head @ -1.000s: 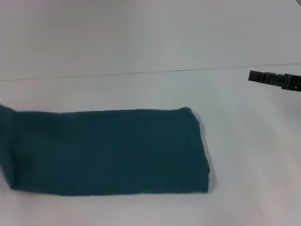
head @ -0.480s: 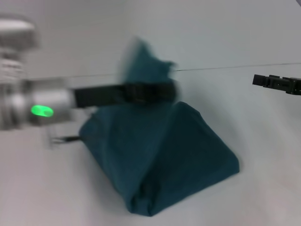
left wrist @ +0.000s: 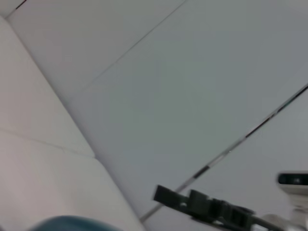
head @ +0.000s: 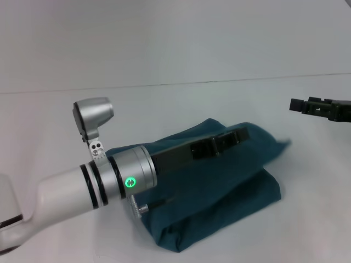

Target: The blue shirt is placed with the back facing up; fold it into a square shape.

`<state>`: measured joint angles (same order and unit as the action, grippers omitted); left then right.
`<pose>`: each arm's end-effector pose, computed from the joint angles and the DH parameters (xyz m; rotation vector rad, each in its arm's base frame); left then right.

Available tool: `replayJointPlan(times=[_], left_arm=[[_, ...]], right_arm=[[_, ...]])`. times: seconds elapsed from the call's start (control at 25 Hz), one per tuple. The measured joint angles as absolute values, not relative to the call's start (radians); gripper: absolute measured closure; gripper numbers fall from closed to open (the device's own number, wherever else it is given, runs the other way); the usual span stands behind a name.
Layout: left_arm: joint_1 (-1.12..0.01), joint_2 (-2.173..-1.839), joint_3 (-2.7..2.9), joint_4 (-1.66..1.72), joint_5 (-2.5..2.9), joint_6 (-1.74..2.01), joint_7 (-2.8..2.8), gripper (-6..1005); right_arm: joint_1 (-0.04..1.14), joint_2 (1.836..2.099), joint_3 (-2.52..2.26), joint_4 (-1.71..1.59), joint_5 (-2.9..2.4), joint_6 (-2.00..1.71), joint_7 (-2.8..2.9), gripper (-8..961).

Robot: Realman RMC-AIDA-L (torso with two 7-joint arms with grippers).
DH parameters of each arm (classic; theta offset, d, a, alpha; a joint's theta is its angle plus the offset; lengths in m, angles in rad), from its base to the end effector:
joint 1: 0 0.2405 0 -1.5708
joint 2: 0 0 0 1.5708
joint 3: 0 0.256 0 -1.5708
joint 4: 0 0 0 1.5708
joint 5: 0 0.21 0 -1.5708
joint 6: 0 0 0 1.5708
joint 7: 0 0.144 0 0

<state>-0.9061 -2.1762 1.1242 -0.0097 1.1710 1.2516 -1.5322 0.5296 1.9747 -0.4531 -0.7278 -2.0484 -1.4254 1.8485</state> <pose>-0.1485 0.3519 -0.1261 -2.5100 -1.4302 -1.2157 0.3070 0.3646 0.0906 -2.2195 1.1736 0.7417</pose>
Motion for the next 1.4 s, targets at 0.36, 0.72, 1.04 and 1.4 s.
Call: replayJointPlan(times=[0.36, 0.72, 1.04, 1.4], left_arm=[[-0.775, -2.177, 1.141, 0.121, 1.174, 1.433, -1.536, 611], [-0.551, -2.165, 1.144, 0.375, 1.206, 1.499, -1.534, 338], [-0.477, -2.155, 1.002, 0.525, 1.459, 1.501, -1.537, 97], [-0.469, -2.150, 0.922, 0.544, 1.532, 1.487, -1.506, 68]], right_arm=[[0.554, 1.966, -0.474, -0.684, -2.051, -1.400, 1.862, 53], [0.619, 1.943, -0.619, -0.576, -2.078, -1.283, 2.061, 54], [0.644, 1.939, -0.636, -0.544, -2.156, -1.297, 2.190, 53], [0.633, 1.928, -0.633, -0.528, -2.166, -1.355, 2.315, 69]])
